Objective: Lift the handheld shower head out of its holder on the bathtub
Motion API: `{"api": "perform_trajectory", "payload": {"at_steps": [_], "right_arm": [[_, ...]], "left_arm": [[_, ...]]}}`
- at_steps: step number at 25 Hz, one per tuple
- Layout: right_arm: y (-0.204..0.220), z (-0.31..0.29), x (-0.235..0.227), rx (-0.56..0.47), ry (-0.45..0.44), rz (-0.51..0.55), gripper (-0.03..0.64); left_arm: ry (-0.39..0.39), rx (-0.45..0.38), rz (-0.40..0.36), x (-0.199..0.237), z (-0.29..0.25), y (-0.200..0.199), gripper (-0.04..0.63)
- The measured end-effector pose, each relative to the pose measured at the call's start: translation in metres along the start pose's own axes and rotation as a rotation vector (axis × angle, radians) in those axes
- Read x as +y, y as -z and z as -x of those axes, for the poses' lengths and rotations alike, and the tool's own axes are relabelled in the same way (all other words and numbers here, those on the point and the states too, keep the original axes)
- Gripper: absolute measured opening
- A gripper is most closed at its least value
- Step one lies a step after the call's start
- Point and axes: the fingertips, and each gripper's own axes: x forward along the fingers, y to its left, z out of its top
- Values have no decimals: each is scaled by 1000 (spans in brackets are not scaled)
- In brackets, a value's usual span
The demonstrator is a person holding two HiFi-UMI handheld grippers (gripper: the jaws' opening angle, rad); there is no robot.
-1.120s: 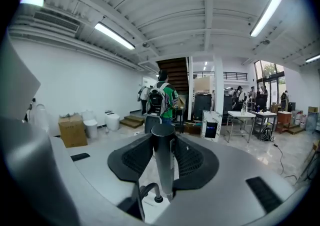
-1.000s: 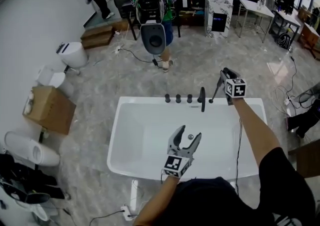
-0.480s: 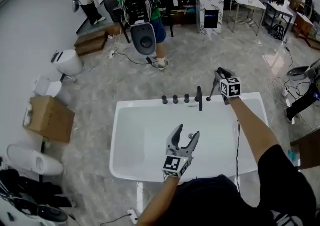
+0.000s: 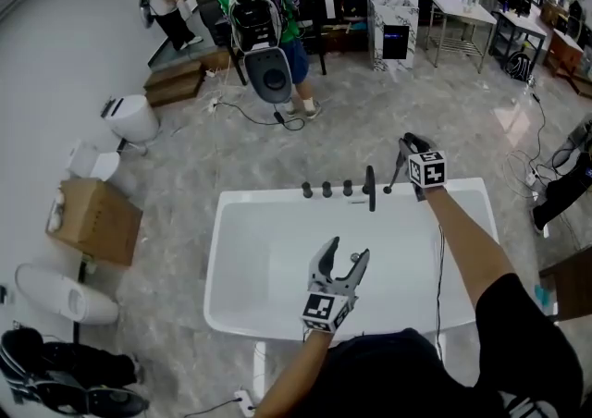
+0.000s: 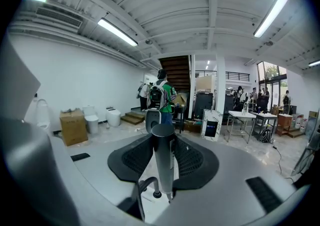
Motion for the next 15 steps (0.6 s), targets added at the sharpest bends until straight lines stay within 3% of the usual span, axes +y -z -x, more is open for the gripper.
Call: {"api": "perform_trajectory", "payload": {"at_steps": [8,15], "right_arm": [[-5,2,-4,-4,-11,2,123],[5,5,-9,-5,-21,14,123]], "left_arm": [[-5,6,-12,-5,-1,-6,274],[13,-18,-14,-18,-1,-2,97]]}}
